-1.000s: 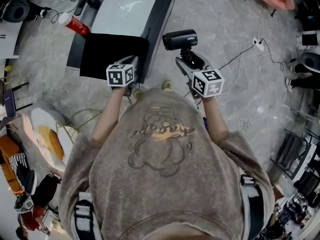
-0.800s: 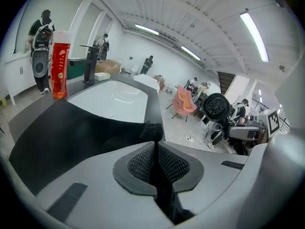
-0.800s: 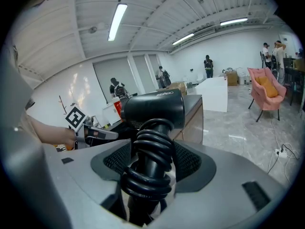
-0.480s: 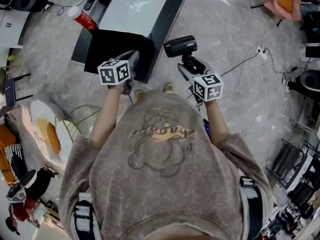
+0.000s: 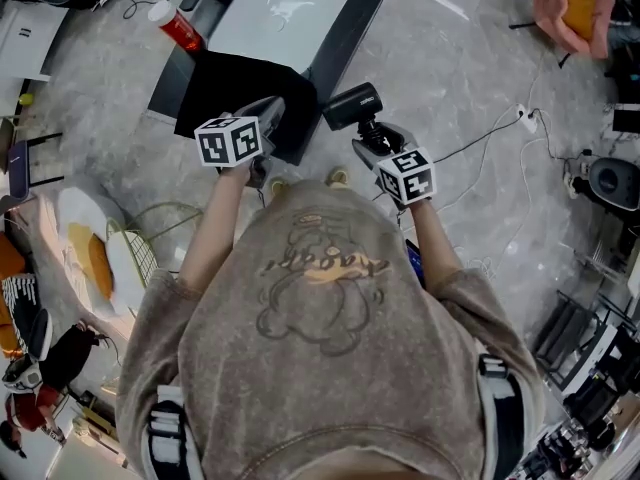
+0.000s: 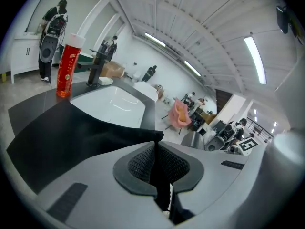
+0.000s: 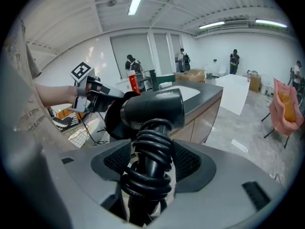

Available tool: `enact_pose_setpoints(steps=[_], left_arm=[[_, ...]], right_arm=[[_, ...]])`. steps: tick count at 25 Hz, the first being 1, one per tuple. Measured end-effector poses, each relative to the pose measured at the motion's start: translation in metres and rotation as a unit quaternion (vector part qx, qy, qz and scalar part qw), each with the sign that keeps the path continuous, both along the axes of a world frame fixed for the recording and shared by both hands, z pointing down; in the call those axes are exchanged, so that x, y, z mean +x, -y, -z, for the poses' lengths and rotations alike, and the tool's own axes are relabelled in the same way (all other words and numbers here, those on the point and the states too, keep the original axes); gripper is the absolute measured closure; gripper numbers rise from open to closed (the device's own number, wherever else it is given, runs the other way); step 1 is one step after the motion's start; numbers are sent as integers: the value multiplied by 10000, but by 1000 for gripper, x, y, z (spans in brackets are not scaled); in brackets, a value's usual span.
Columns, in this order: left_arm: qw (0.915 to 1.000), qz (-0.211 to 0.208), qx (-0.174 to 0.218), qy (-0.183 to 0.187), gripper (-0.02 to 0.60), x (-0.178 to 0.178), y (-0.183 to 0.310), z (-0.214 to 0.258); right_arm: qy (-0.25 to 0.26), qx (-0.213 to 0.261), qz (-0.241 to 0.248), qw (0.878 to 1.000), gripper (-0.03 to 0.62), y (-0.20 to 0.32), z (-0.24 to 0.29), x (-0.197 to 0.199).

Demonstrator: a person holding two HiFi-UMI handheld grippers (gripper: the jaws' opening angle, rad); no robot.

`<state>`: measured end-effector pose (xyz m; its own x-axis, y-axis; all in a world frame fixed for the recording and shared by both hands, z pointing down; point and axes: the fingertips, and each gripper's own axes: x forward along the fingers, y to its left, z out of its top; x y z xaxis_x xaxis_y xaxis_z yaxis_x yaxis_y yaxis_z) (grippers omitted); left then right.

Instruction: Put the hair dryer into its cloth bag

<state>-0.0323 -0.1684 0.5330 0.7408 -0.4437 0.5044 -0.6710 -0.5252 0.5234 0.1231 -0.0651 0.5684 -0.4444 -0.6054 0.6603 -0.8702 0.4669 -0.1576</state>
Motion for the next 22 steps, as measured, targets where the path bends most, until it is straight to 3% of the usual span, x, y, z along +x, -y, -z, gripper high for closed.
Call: enact_pose_setpoints(steps=[22], left_arm=[[9998, -69, -41, -173, 548, 7, -6, 6]], right_arm=[[-556, -439, 1452, 9869, 322, 4, -37, -74]])
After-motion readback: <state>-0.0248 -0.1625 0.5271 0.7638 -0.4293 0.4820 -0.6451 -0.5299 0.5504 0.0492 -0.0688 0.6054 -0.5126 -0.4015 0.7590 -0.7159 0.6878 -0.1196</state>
